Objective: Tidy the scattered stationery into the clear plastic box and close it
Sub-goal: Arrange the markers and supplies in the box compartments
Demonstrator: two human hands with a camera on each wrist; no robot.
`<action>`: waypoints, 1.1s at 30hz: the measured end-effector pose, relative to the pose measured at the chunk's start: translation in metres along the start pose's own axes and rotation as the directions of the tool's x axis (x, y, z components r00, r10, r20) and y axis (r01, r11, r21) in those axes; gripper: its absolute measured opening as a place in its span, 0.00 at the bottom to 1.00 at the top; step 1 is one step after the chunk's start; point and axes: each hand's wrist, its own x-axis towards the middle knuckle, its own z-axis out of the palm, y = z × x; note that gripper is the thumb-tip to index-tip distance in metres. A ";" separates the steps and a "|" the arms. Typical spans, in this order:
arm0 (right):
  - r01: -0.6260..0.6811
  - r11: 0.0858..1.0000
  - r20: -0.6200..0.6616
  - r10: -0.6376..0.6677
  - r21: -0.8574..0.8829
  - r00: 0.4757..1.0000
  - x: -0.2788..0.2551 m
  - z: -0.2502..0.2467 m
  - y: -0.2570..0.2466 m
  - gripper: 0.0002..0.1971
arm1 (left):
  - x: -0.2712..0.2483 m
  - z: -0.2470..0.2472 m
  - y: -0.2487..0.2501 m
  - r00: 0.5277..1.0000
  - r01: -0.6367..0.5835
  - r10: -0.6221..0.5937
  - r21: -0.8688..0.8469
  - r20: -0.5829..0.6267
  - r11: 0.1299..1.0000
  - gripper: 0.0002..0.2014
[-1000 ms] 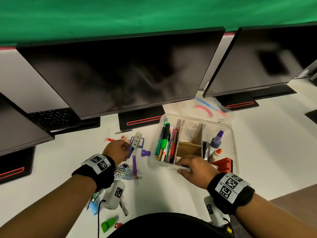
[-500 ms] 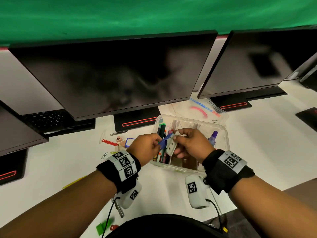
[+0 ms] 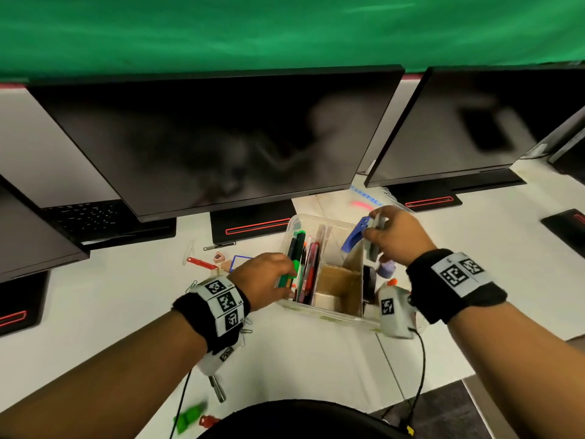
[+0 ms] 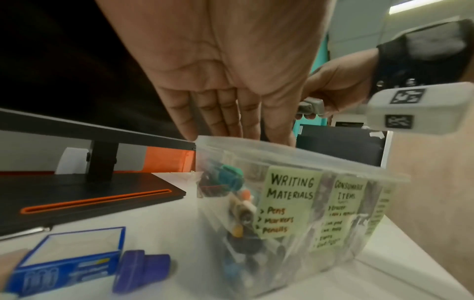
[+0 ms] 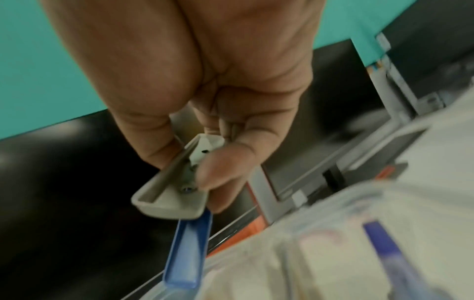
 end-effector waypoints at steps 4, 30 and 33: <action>-0.070 0.955 0.004 0.074 -0.289 0.997 0.016 -0.005 0.009 0.03 | -0.002 0.003 -0.003 0.999 -0.018 0.018 0.010 0.051 1.000 0.20; -0.099 0.788 0.262 0.316 -0.607 0.912 0.046 0.033 0.040 0.13 | 0.000 0.002 -0.005 0.986 0.116 -0.104 -0.081 0.131 0.990 0.22; -0.054 0.721 0.245 0.303 -0.690 0.921 0.042 0.030 0.033 0.10 | 0.001 0.002 -0.014 0.993 0.106 -0.099 -0.149 0.060 0.983 0.22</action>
